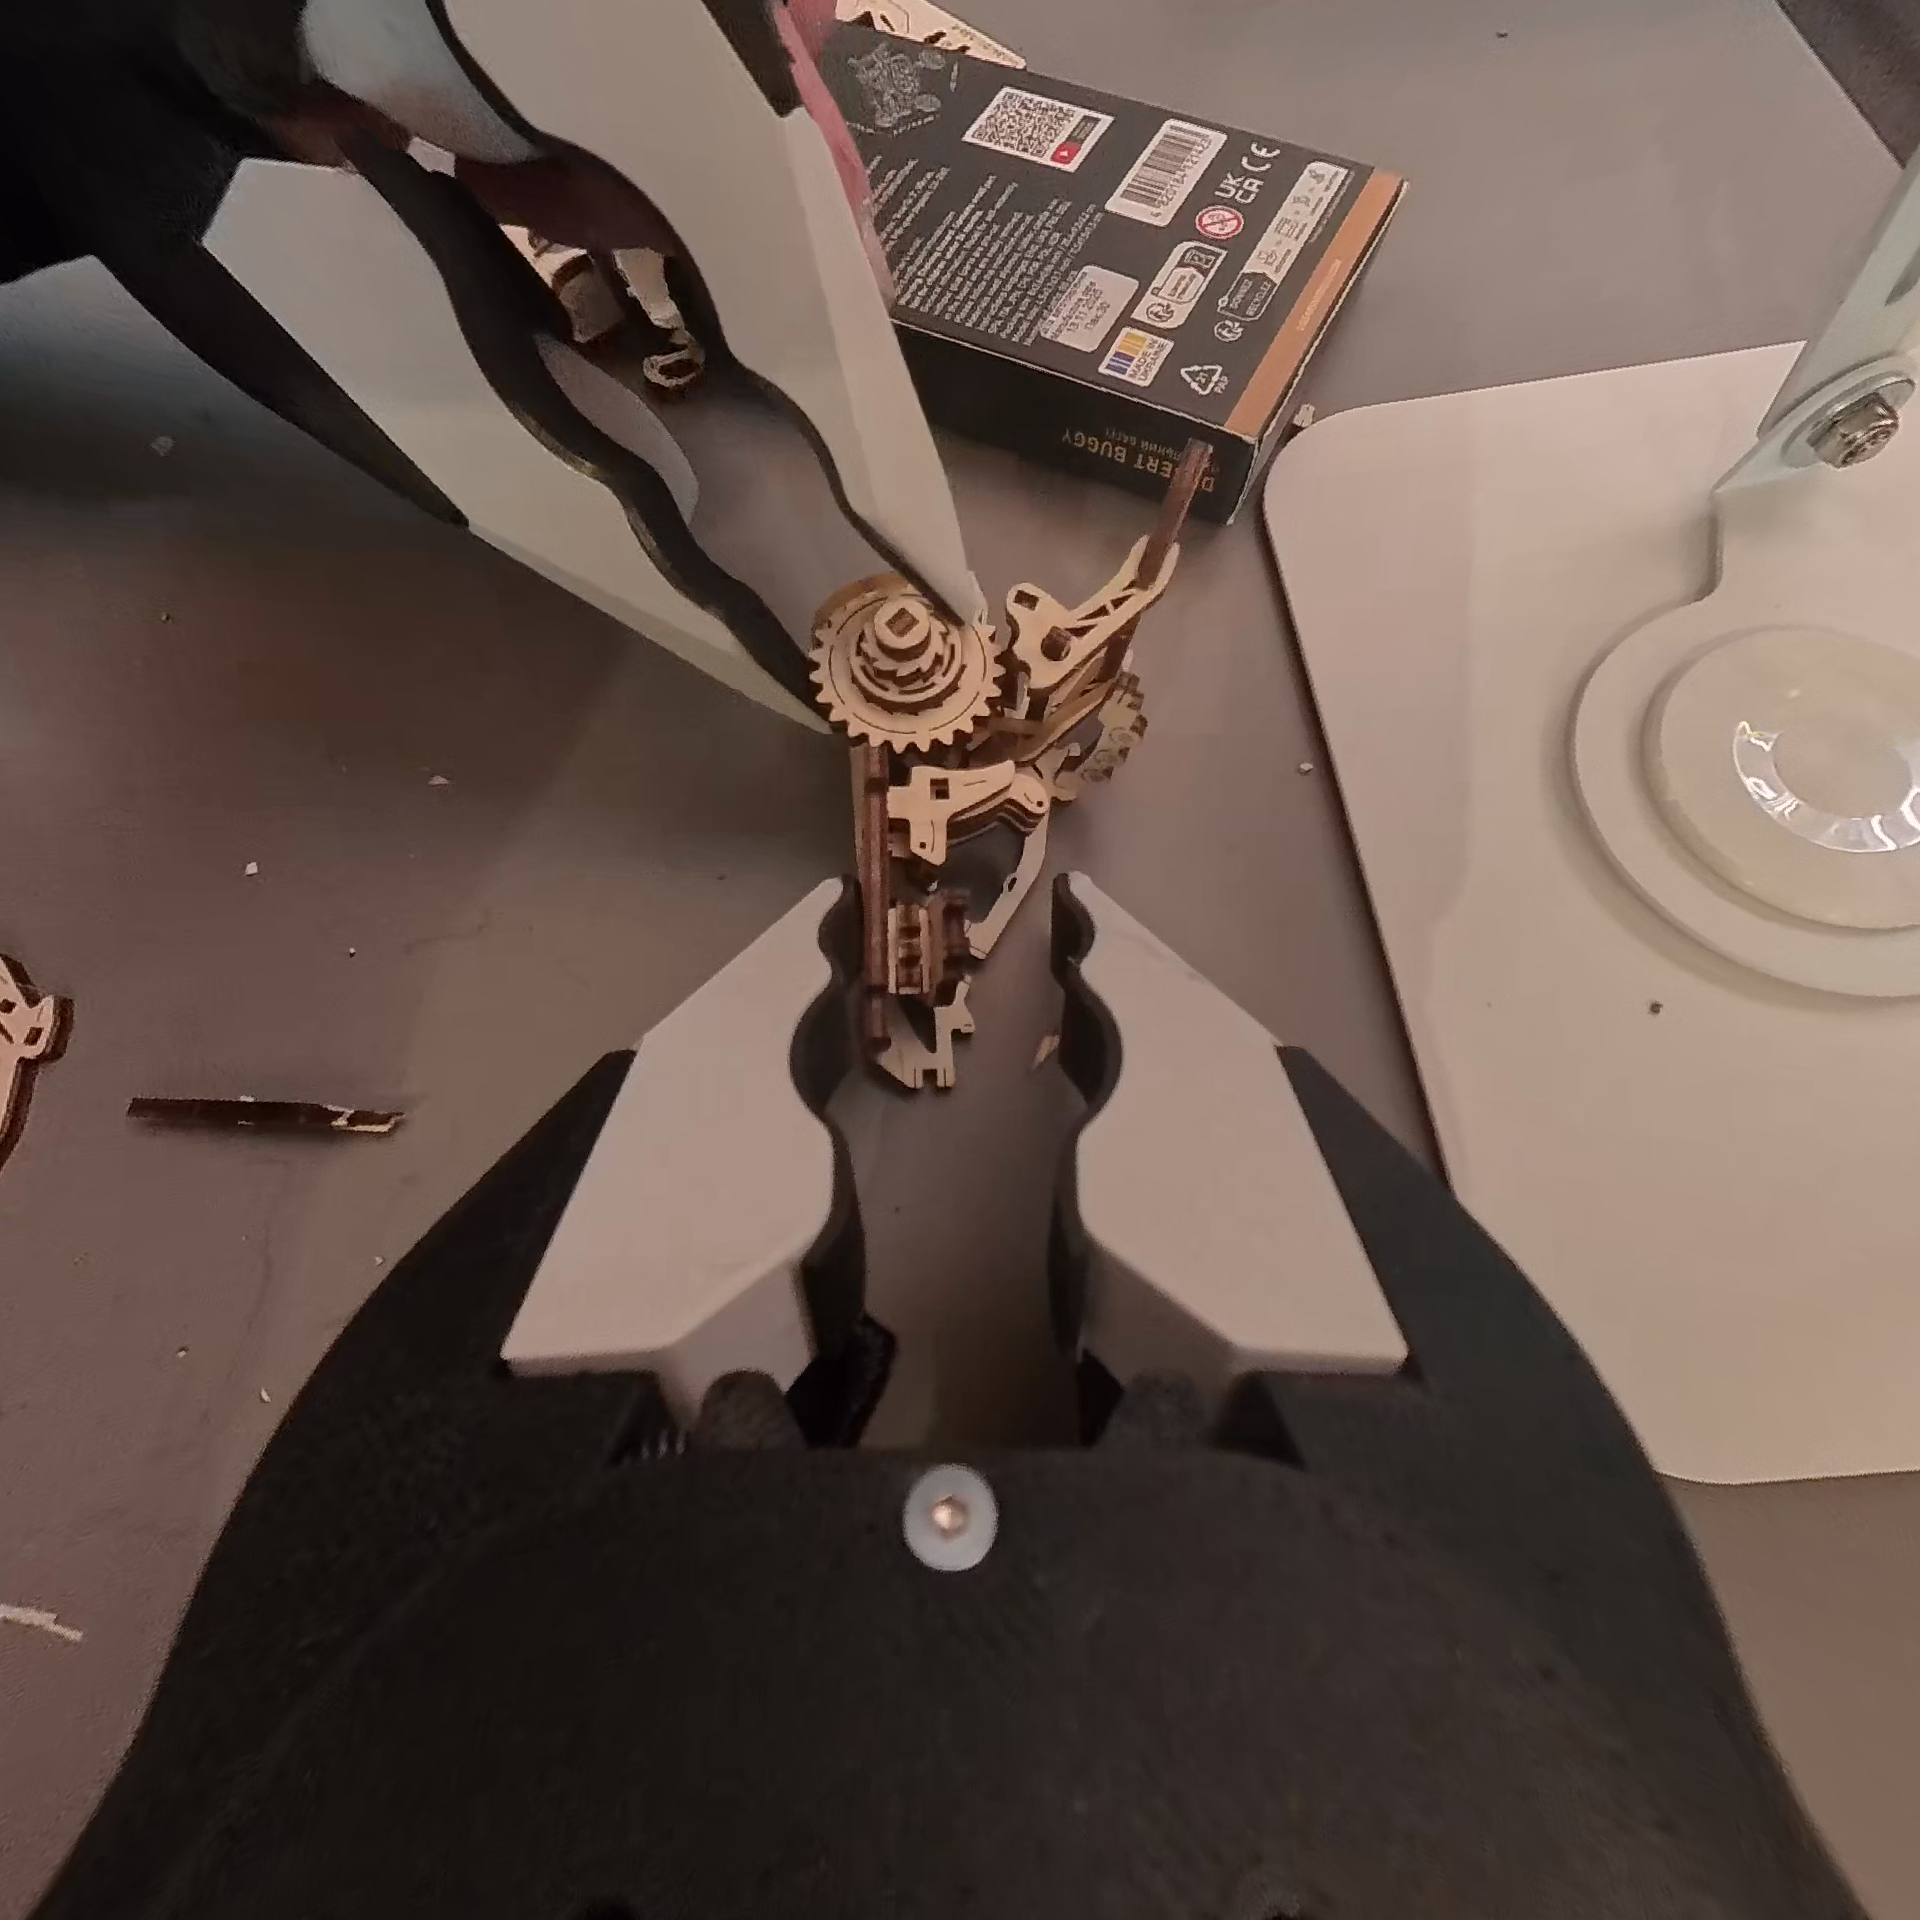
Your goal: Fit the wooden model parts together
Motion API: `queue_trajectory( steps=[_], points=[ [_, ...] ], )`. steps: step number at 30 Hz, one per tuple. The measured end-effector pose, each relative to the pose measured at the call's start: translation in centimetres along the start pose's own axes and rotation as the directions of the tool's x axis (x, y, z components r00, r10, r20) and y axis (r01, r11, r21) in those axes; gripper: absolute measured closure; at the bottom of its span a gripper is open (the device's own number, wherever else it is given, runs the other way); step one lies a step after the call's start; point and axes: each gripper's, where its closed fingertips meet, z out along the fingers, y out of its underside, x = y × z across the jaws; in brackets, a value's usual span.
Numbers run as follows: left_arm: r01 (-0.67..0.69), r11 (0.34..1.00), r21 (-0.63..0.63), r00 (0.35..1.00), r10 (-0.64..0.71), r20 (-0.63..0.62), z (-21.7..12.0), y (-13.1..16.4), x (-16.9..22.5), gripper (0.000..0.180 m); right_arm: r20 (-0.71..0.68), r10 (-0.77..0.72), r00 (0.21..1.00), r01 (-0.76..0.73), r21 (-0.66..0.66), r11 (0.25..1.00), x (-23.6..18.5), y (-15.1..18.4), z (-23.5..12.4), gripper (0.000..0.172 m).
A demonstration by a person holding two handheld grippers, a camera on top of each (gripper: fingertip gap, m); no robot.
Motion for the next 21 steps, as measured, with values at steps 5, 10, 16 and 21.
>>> queue_trajectory(
  steps=[5,10,16,21],
  points=[
    [-0.026,1.0,0.007,1.0,0.026,-0.01,-0.45,0.3,0.16,0.158,-0.005,0.0,1.0,0.0,0.003,1.0,0.07,-0.02,0.03,0.14],
    [-0.048,0.998,0.029,0.999,0.049,-0.009,-0.63,0.4,0.27,0.158,-0.003,-0.006,1.0,0.006,0.001,1.0,-0.07,-0.04,0.08,0.141],
    [-0.025,0.999,0.038,1.0,0.026,-0.015,-0.68,0.55,0.15,0.158,0.002,-0.003,1.0,0.003,0.01,1.0,-0.1,-0.12,0.07,0.142],
    [0.025,0.999,0.047,0.999,-0.024,-0.023,-0.77,0.83,-0.07,0.157,0.017,0.011,1.0,-0.011,0.019,1.0,-0.12,-0.21,-0.02,0.141]
  ],
)
